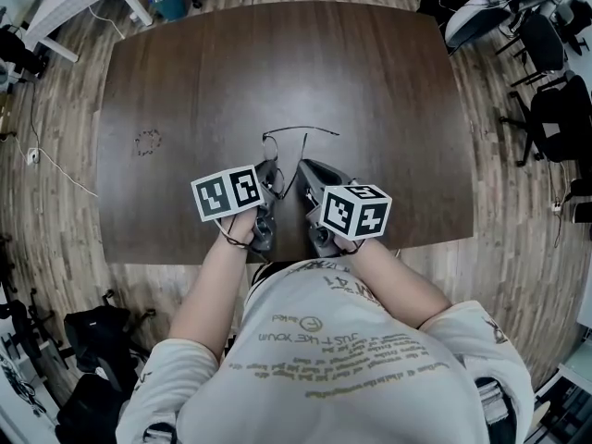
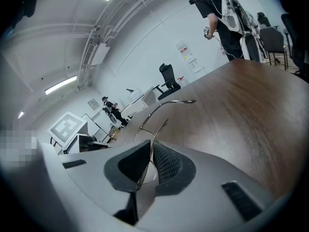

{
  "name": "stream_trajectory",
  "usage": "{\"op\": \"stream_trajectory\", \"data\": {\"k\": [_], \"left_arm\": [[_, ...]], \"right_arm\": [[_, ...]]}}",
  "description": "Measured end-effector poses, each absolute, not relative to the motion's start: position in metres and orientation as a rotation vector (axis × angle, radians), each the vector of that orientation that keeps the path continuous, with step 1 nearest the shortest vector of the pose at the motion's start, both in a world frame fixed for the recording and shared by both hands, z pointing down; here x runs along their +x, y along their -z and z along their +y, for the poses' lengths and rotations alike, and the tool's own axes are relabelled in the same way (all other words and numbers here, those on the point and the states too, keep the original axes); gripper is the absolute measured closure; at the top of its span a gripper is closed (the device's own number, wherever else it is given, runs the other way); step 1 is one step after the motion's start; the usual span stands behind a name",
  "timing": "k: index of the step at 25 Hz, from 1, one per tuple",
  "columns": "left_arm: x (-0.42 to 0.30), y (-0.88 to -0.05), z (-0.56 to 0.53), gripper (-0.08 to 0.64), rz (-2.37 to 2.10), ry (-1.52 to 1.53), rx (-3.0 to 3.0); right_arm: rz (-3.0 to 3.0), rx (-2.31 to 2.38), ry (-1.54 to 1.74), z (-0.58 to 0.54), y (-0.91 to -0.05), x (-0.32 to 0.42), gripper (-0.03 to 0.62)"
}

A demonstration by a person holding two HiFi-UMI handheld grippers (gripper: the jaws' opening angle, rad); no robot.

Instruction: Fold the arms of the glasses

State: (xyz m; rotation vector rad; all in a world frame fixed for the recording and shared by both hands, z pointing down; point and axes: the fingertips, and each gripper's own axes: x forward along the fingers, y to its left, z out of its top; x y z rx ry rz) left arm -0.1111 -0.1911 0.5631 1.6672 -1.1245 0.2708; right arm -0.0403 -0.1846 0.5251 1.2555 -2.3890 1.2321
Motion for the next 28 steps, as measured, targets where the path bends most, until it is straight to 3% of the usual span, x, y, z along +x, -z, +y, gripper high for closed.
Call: {"op": "stream_trajectory", "data": {"k": [28], "left_arm": [[-0.094, -0.554, -0.170, 0.529, -1.062, -0.382, 1.763]], "right_arm": [[-2.419, 1.087, -1.245, -0.173, -0.529, -0.068, 0.560]]}}
